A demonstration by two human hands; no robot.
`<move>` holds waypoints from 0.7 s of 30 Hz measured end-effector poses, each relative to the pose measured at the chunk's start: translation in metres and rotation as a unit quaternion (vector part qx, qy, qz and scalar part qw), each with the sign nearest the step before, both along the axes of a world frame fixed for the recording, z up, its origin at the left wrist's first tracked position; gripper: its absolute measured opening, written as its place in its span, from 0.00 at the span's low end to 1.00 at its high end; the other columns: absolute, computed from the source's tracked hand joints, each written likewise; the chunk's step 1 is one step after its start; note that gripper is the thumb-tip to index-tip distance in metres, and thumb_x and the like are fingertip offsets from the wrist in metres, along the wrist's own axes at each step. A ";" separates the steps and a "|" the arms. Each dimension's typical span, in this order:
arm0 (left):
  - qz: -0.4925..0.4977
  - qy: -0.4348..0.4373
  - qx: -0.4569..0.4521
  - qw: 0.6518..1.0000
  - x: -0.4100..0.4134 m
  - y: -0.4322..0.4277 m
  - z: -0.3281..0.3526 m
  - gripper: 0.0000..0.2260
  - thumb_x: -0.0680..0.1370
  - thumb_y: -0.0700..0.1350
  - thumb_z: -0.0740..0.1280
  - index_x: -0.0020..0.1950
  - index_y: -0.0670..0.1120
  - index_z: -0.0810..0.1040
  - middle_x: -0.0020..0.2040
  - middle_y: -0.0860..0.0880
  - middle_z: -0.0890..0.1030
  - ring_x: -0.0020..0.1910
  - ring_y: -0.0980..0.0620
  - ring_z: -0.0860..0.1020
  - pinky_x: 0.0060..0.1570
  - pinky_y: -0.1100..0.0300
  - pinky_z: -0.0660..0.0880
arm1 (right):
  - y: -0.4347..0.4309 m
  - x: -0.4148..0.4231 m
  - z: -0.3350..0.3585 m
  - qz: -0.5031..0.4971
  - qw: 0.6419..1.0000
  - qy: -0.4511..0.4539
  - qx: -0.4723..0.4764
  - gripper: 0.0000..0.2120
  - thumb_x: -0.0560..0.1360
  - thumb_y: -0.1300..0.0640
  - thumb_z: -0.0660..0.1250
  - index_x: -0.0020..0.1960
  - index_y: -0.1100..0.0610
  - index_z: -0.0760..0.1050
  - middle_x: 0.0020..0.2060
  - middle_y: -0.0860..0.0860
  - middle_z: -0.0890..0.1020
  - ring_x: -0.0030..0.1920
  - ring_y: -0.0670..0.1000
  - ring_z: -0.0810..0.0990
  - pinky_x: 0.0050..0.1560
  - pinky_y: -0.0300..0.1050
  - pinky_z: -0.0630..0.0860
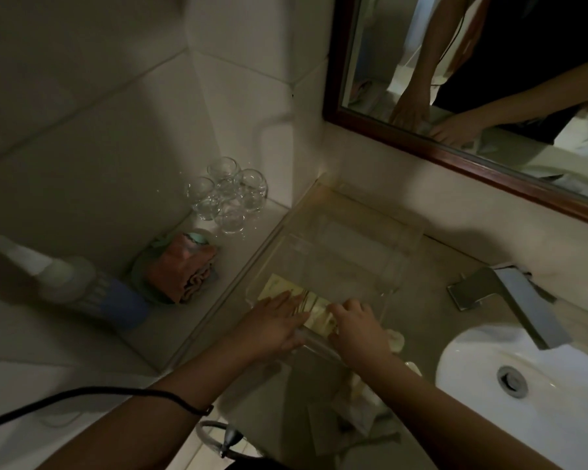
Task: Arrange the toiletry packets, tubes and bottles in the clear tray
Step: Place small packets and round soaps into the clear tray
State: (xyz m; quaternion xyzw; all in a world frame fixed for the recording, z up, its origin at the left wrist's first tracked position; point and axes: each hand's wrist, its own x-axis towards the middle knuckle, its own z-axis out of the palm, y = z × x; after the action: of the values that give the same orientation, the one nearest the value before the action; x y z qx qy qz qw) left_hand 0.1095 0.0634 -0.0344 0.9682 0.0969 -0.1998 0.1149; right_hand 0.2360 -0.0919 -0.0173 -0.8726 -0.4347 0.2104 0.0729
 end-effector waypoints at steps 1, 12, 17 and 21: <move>-0.003 -0.003 0.005 1.000 0.000 0.001 0.000 0.33 0.73 0.66 0.45 0.76 0.54 0.58 0.79 0.47 0.53 0.78 0.45 0.51 0.72 0.46 0.56 | 0.001 0.000 0.000 0.002 1.000 0.000 0.002 0.24 0.75 0.53 0.66 0.70 0.48 0.67 0.63 0.52 0.72 0.63 0.54 0.69 0.60 0.47 0.72; 0.005 -0.012 0.002 1.000 -0.002 0.000 0.004 0.32 0.73 0.63 0.47 0.75 0.52 0.60 0.78 0.44 0.58 0.77 0.42 0.54 0.73 0.46 0.58 | -0.005 0.002 0.002 0.002 0.999 0.027 0.038 0.24 0.75 0.52 0.68 0.69 0.49 0.68 0.63 0.51 0.72 0.65 0.53 0.69 0.63 0.47 0.69; 0.006 -0.114 -0.019 0.993 -0.003 -0.017 0.014 0.25 0.74 0.55 0.56 0.69 0.48 0.70 0.66 0.43 0.74 0.66 0.43 0.70 0.63 0.49 0.71 | -0.031 0.008 0.016 -0.036 0.992 0.027 0.119 0.16 0.75 0.53 0.67 0.62 0.48 0.73 0.57 0.48 0.75 0.59 0.50 0.72 0.56 0.44 0.72; -0.019 -0.198 -0.057 0.978 -0.005 -0.042 0.035 0.11 0.76 0.48 0.59 0.52 0.47 0.77 0.48 0.49 0.78 0.48 0.51 0.73 0.47 0.55 0.74 | -0.067 0.015 0.022 -0.088 0.986 0.015 0.143 0.09 0.76 0.54 0.66 0.56 0.49 0.77 0.50 0.47 0.76 0.50 0.48 0.74 0.49 0.42 0.74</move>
State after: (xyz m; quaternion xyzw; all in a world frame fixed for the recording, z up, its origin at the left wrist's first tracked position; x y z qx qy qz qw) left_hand 0.1042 0.0212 0.0008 0.9822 0.0425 -0.0113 0.1827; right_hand 0.2511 -0.1589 0.0046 -0.8847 -0.3806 0.1519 0.2221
